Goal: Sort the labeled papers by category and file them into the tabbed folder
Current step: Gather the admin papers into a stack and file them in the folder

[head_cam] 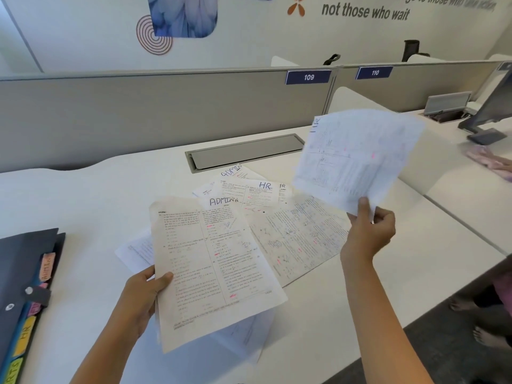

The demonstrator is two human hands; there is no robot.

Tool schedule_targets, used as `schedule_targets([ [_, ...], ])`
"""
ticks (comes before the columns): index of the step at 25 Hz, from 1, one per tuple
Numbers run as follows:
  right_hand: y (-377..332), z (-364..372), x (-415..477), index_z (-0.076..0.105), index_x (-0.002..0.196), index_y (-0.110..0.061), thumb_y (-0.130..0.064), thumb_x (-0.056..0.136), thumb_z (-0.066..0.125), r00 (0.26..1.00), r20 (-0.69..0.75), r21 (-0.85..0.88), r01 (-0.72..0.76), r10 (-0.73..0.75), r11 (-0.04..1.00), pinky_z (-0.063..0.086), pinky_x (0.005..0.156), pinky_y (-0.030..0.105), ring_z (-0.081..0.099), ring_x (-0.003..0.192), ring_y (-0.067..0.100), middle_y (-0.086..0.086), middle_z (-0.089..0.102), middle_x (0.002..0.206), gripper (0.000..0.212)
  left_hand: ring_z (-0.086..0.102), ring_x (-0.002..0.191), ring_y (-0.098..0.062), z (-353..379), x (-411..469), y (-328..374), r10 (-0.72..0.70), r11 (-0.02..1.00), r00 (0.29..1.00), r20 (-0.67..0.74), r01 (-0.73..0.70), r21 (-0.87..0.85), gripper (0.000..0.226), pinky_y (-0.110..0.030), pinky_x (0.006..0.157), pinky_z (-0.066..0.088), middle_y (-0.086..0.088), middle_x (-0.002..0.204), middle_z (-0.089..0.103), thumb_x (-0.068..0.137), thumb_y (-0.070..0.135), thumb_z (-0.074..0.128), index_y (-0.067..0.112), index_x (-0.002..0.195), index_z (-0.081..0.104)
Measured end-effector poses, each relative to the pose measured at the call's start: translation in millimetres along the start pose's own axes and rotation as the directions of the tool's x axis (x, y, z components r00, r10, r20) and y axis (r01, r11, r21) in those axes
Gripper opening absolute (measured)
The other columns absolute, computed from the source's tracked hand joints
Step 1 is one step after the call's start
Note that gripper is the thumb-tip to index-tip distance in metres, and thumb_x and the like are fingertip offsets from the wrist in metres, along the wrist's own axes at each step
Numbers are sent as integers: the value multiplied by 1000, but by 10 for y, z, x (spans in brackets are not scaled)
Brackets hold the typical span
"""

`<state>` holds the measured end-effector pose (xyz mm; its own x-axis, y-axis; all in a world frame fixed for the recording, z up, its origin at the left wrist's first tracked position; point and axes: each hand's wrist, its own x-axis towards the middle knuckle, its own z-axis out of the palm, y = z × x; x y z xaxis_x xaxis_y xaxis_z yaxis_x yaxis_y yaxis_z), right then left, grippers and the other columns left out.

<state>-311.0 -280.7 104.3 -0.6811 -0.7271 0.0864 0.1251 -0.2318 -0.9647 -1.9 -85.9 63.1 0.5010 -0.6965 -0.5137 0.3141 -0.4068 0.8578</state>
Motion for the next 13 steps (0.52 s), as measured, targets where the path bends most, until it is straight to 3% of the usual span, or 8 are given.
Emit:
schedule_targets([
  [3,284,-66,48,50,79,-13,-21,85,69,946,-172,36,-272,274,962,58,64,24,65,79,19,7,59,98,21,64,96,-37,-44,6,-17,4,1000,1000,-4,-4,-14,39,-49,83,51,-15,110,67,93,3,54,6,132,53],
  [6,572,-243,69,53,83,-9,-12,85,66,856,-297,1,-444,424,896,52,61,22,63,82,22,11,57,107,14,63,97,-39,-74,-4,-52,2,1000,1000,-22,-2,-18,39,-53,86,50,-16,112,66,93,3,53,6,132,53],
  [8,665,-350,109,55,78,-10,-10,84,64,796,-342,21,-524,499,851,50,66,23,61,79,21,8,58,101,11,63,99,-40,-75,-12,-70,-2,1000,1000,-25,2,-19,39,-53,88,50,-16,115,66,94,3,53,6,133,52],
  [10,671,-411,155,61,79,-14,-10,82,62,774,-301,77,-563,557,823,49,69,24,63,78,19,0,61,90,5,63,98,-39,-63,-18,-83,-2,1000,1000,-26,1,-25,39,-51,86,50,-16,114,66,93,3,54,6,132,53],
  [11,677,-419,184,64,88,-13,-9,81,64,790,-249,113,-551,561,827,50,69,24,65,78,16,-2,63,90,8,63,97,-38,-56,-19,-89,1,1000,1000,-24,-1,-28,39,-49,85,51,-16,113,66,93,3,54,5,132,53],
  [13,692,-398,203,62,109,-9,0,78,68,843,-69,190,-513,533,837,51,73,20,65,82,9,-1,65,103,33,63,96,-37,-41,-19,-97,2,999,1000,-23,-3,-35,38,-47,82,51,-15,112,66,93,2,53,6,131,54],
])
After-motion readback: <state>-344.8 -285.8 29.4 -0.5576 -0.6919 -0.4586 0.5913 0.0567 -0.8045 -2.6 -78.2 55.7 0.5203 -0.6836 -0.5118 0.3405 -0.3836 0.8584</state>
